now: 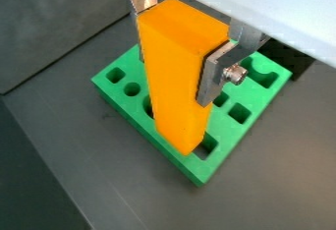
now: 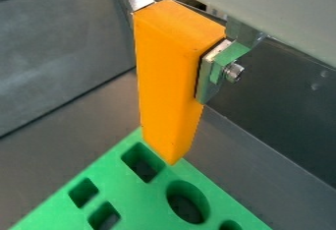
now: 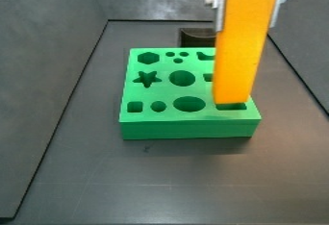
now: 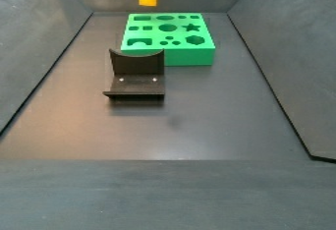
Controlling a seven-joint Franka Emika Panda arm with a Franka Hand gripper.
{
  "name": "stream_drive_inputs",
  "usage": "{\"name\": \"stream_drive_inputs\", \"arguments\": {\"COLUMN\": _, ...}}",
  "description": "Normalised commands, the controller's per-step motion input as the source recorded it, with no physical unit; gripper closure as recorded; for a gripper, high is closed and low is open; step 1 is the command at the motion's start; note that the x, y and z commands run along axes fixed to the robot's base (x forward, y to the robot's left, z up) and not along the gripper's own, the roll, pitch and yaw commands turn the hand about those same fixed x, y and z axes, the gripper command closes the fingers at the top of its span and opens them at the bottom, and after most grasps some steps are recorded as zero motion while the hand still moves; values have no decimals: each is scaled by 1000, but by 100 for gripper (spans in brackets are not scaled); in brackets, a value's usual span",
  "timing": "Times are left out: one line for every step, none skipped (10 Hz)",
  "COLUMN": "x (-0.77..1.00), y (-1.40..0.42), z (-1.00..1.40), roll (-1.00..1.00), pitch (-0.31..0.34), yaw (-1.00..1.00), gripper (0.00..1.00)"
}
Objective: Insert the rectangle object.
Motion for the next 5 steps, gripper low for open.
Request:
{"name": "stream_drive_inputs", "arguments": {"x": 1000, "y": 23, "z": 271, "roll": 350, "pitch": -54, "yaw": 0, "gripper": 100}}
{"name": "stream_drive_inputs", "arguments": {"x": 1000, "y": 43, "z": 214, "roll": 380, "pitch": -27, "yaw": 0, "gripper": 100}}
{"name": "stream_drive_inputs", "arguments": {"x": 1000, "y": 54, "z": 166, "roll": 371, "pitch": -1, "yaw": 0, "gripper": 100}}
{"name": "stream_drive_inputs", "arguments": {"x": 1000, "y": 86, "z": 9, "roll": 209, "pitch": 0, "yaw": 77, "gripper": 100}}
{"name": "stream_drive_inputs", "arguments": {"x": 1000, "y": 80, "z": -106, "roll": 0, "pitch": 0, "yaw": 140, "gripper": 100}}
